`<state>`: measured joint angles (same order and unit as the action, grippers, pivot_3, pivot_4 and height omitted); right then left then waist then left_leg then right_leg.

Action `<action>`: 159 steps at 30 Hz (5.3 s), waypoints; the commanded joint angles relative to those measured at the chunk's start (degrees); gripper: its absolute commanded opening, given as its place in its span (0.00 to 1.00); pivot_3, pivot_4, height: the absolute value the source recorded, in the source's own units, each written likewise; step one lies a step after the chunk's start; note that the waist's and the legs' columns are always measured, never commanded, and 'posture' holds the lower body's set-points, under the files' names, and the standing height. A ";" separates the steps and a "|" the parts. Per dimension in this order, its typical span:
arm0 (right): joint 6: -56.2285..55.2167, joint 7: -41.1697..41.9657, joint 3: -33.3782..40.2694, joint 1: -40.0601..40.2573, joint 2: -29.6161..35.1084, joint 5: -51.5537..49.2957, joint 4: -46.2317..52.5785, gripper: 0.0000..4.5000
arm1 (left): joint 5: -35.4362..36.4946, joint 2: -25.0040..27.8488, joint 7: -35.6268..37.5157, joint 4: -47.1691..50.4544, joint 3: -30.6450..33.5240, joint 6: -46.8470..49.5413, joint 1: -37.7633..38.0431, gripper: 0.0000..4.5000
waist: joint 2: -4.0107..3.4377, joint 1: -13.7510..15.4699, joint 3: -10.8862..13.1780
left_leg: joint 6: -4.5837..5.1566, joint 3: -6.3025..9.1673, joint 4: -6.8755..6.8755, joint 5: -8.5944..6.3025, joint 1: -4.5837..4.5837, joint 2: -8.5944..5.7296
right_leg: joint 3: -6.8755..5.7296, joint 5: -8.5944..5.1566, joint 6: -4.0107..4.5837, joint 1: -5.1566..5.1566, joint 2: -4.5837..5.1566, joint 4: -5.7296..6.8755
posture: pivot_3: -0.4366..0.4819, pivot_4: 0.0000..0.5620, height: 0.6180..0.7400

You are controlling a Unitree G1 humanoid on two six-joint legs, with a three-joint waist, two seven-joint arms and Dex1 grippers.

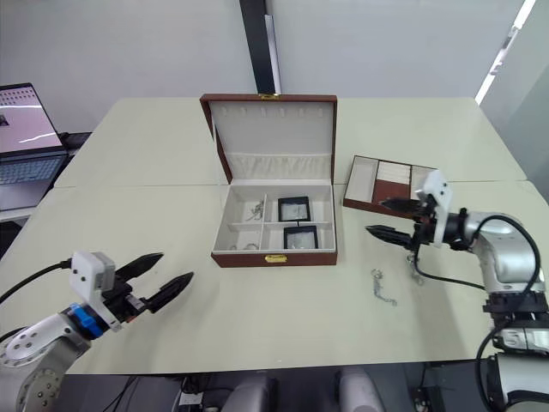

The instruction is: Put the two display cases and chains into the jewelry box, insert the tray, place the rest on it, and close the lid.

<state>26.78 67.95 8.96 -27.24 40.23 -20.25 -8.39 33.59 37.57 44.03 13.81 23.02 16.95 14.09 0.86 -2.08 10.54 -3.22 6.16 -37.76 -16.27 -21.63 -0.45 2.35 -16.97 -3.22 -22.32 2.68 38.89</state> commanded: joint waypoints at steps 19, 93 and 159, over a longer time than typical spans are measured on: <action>-19.19 -18.74 12.32 15.66 -3.06 -0.16 -10.00 0.99 | -5.19 2.58 -1.75 -20.18 8.60 -9.05 -9.40 1.00 | 0.00 0.01 0.00 | 0.00 -0.03 0.02 0.00 0.08 -0.01 | 0.07 0.01 0.00 0.03 0.02 0.04 | 0.48 0.27 1.00; -37.93 -1.02 -14.79 -31.38 1.66 25.60 -63.39 0.00 | -6.32 -8.61 8.57 4.75 -24.43 -4.76 -27.00 1.00 | -0.02 -0.26 0.02 | -0.06 -0.04 -0.09 0.04 0.03 -0.03 | 0.07 0.03 -0.01 0.03 0.05 0.06 | 0.48 0.27 1.00; 11.51 1.43 -32.95 -21.55 -0.10 8.62 18.16 0.00 | -7.89 -18.14 -16.41 27.17 -9.09 -10.63 14.72 1.00 | -0.10 0.41 0.11 | -0.01 0.06 -0.08 0.00 -0.07 -0.02 | -0.03 0.05 -0.06 0.02 0.17 -0.07 | 0.48 0.27 1.00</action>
<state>38.93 69.75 -24.51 -46.66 40.60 -12.33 9.70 26.06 19.75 27.75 38.79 13.00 8.61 27.63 0.76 -1.67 10.65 -3.23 6.20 -37.84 -16.26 -21.70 -0.47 2.33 -16.92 -3.29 -22.30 2.85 38.82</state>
